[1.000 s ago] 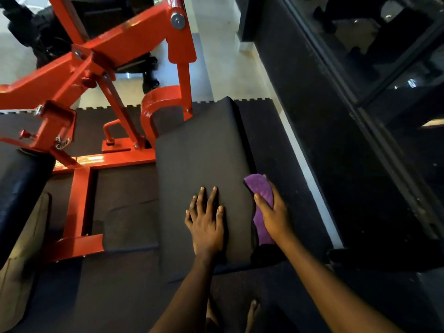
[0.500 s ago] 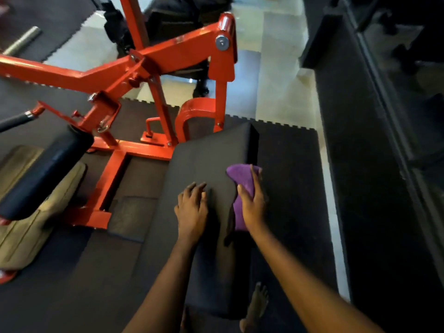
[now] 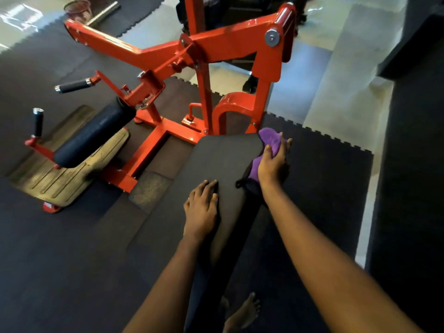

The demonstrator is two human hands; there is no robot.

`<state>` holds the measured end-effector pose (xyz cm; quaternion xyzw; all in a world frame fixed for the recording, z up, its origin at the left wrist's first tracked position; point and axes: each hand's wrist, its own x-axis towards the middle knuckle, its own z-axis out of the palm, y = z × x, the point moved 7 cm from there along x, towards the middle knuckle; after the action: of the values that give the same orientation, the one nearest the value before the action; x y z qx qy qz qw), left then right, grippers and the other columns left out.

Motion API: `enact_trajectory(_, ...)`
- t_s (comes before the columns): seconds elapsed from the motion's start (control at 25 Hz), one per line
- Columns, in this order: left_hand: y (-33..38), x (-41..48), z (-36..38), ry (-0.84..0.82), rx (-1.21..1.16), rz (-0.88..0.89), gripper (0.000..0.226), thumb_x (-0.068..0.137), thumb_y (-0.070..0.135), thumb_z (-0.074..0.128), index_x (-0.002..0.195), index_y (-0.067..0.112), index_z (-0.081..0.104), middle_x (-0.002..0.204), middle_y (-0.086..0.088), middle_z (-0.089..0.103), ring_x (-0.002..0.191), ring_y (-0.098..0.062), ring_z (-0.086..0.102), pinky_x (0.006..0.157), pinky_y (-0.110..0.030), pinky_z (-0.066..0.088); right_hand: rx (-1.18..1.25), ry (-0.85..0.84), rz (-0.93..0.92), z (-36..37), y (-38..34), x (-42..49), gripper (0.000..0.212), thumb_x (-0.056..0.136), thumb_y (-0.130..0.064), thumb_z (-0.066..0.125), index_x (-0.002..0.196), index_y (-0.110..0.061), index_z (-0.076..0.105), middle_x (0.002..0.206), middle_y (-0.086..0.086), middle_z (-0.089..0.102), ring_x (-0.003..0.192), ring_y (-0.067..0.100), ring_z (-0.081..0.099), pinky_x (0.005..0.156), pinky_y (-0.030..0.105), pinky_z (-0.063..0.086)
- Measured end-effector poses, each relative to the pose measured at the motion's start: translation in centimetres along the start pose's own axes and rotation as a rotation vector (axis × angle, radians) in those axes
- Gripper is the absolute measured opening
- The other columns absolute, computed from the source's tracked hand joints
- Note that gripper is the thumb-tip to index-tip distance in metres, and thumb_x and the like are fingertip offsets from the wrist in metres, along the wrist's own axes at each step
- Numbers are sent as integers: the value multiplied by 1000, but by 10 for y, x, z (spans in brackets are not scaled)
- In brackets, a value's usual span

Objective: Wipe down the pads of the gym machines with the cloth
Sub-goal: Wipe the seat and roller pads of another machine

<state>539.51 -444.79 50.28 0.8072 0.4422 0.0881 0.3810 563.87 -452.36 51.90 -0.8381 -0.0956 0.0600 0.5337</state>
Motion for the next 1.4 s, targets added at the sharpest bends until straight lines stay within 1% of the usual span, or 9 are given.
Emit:
enact_trajectory(0.16, 2, -2, -3, 2, -3, -5, 40, 105, 32, 43, 145, 36, 47, 153, 10, 39, 140, -11, 30, 111, -44, 25, -101, -25, 111, -5, -3, 31, 60, 100, -39, 48, 156, -23, 37, 161, 8, 37, 144, 32, 41, 118, 42, 33)
enact_trajectory(0.36, 8, 11, -12, 51, 97, -65, 27, 97, 30, 52, 122, 26, 59, 129, 4, 54, 123, -20, 45, 90, -40, 35, -212, -112, -263, -5, -13, -59, 58, 97, -47, 44, 152, -29, 44, 165, 2, 30, 147, 38, 35, 119, 52, 32)
enact_trajectory(0.52, 24, 41, -23, 91, 101, -161, 17, 95, 30, 52, 94, 14, 56, 106, -5, 57, 103, -27, 54, 85, -45, 45, -307, -179, -218, 6, -16, -42, 58, 96, -44, 46, 152, -28, 44, 168, 3, 16, 152, 36, 25, 117, 56, 32)
enact_trajectory(0.72, 23, 53, -17, 97, 93, -240, 23, 98, 34, 50, 102, 13, 57, 114, -7, 56, 110, -28, 51, 92, -48, 45, -457, -234, -127, 15, -34, 27, 51, 103, -31, 52, 153, -30, 41, 170, -1, 8, 156, 35, 6, 125, 49, 16)
enact_trajectory(0.92, 49, 72, 0, 89, 109, -273, 29, 100, 38, 48, 116, 14, 55, 127, -7, 53, 120, -28, 45, 97, -48, 39, -737, -504, -14, 43, -49, 99, 38, 103, -35, 53, 139, -26, 57, 149, 8, 50, 135, 34, 48, 111, 42, 40)
enact_trajectory(1.12, 82, 108, 29, 54, 192, -519, 53, 101, 54, 35, 139, 17, 47, 145, -9, 44, 134, -31, 38, 110, -62, 30, -86, -1317, 273, 93, -18, 120, 45, 105, 0, 33, 148, -7, 44, 148, 4, 46, 91, -3, 69, 80, 10, 50)
enact_trajectory(1.24, 89, 112, 45, 118, 216, -630, 61, 101, 60, 28, 146, 20, 41, 155, -9, 35, 143, -31, 29, 115, -66, 17, -8, -1404, 368, 87, 12, 122, 54, 105, -31, 39, 156, -15, 31, 153, 8, 42, 75, -4, 70, 65, 11, 54)
enact_trajectory(1.32, 87, 110, 45, 154, 206, -643, 60, 100, 60, 30, 146, 23, 41, 157, -6, 34, 145, -28, 27, 118, -63, 16, -26, -1371, 429, 73, 22, 122, 59, 96, -44, 50, 150, -24, 41, 134, 0, 56, 90, -3, 69, 72, 9, 53)
enact_trajectory(1.4, 88, 107, 42, 184, 220, -653, 56, 100, 59, 33, 143, 25, 45, 155, -3, 38, 144, -25, 29, 118, -60, 19, 121, -1447, 409, 81, 20, 118, 43, 104, -26, 45, 147, -22, 47, 140, -2, 57, 124, 10, 58, 95, 12, 47)
